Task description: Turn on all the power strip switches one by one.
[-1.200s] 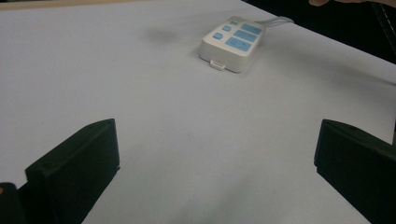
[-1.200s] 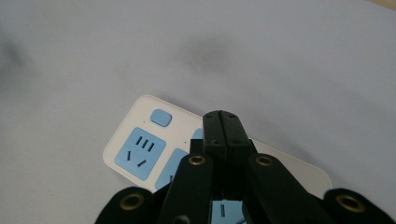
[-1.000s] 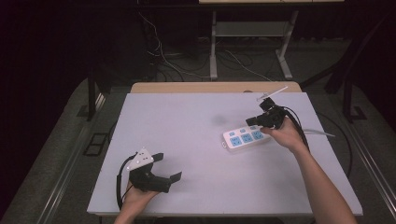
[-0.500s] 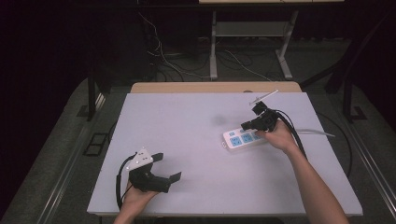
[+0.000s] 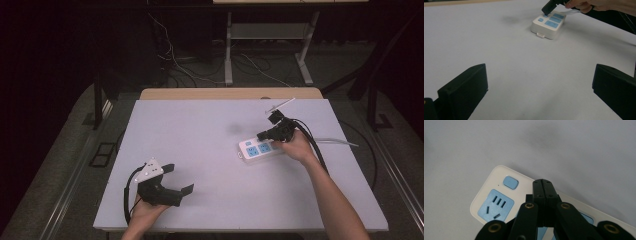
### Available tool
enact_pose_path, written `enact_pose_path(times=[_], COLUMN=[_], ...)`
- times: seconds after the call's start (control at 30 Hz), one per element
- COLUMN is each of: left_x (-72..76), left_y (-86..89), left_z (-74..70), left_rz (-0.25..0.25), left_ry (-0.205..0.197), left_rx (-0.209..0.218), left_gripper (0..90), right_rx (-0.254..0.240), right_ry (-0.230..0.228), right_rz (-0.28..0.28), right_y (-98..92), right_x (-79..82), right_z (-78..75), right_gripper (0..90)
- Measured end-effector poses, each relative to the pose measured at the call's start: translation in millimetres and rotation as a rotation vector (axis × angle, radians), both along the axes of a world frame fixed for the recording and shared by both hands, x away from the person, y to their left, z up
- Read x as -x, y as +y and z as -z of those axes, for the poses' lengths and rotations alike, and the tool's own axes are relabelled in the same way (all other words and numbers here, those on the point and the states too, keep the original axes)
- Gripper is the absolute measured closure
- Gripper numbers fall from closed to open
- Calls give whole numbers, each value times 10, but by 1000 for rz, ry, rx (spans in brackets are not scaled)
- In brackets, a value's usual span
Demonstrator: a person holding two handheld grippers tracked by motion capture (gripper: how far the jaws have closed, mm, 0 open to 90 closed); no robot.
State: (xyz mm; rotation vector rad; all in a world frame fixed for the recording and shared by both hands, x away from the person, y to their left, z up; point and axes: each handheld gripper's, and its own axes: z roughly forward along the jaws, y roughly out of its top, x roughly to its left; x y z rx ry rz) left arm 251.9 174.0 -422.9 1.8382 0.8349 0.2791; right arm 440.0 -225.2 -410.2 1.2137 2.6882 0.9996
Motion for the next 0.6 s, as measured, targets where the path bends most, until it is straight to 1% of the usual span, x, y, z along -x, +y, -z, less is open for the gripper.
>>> enact_pose_path(times=[0.33,0.6], left_x=[3,7], left_y=[-6,-11], left_z=[0,-1], left_rz=[3,4], left_ry=[-1,-2], left_rx=[-3,-4], left_gripper=[0,0], right_rx=[26,27], right_ry=[-12,-15], right_rz=[-12,-17], right_y=[19,20], right_x=[9,10], right_z=[6,18], right_gripper=[900,900])
